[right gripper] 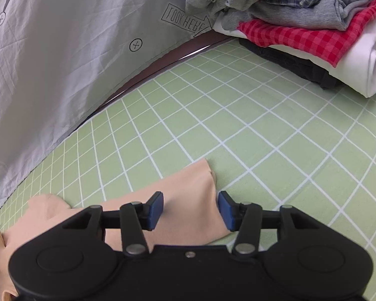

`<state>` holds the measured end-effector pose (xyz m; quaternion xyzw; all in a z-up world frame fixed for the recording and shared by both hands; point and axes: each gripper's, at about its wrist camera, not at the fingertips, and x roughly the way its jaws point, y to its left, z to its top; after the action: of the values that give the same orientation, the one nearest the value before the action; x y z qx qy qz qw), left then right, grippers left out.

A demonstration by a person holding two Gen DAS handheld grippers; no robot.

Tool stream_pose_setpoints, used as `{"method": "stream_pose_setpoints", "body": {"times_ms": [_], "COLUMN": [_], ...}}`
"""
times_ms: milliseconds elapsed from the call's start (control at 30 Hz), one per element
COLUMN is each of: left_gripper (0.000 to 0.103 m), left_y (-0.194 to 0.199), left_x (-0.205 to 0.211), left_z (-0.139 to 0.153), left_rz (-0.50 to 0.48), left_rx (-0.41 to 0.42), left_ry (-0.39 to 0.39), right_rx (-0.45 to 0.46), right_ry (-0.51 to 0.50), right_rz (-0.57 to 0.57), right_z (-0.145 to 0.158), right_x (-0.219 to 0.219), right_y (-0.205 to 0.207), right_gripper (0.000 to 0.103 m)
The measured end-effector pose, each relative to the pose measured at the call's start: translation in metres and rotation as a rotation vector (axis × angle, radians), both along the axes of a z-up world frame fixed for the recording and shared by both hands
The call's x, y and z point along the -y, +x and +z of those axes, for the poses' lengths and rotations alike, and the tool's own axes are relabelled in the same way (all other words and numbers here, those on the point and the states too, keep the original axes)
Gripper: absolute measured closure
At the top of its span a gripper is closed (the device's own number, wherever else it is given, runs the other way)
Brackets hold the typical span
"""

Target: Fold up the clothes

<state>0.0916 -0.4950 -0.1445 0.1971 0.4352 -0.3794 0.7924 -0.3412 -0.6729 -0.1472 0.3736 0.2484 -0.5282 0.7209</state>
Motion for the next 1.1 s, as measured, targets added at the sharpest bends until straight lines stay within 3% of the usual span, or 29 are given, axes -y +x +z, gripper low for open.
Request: {"method": "stream_pose_setpoints", "body": {"times_ms": [67,100,367,500,667,833,967,1100], "left_gripper": [0.03,0.028,0.026,0.019,0.018,0.019,0.019,0.019], "left_y": [-0.001,-0.001,0.0,0.005,0.01,0.0,-0.02,-0.045], "left_x": [0.006,0.008,0.009,0.005,0.003,-0.011,-0.039,-0.079], "left_z": [-0.002,-0.002,-0.005,-0.008,-0.006,0.012,0.033,0.051], "left_rz": [0.0,0.007,0.044,0.066,0.072,0.105,0.109,0.136], "left_rx": [0.024,0.036,0.059,0.043,0.011,0.006,0.03,0.019], "left_ry": [0.025,0.033,0.024,0.003,0.0,-0.03,-0.058,-0.095], "right_rx": [-0.003,0.001,-0.023,-0.036,-0.093,-0.158,-0.13,-0.109], "right_ry": [-0.007,-0.011,-0.202,-0.109,-0.074,-0.153,-0.237,-0.292], "right_rz": [0.008,0.013,-0.031,-0.052,-0.032,0.038,0.099,0.239], "right_z": [0.001,0.003,0.054,0.032,0.011,0.026,0.051,0.069], "right_x": [0.001,0.001,-0.018,-0.013,-0.017,-0.03,-0.052,-0.096], "right_y": [0.001,0.001,-0.016,-0.023,-0.018,-0.003,0.007,0.025], "right_gripper": [0.072,0.098,0.098,0.097,0.097,0.097,0.097,0.097]}}
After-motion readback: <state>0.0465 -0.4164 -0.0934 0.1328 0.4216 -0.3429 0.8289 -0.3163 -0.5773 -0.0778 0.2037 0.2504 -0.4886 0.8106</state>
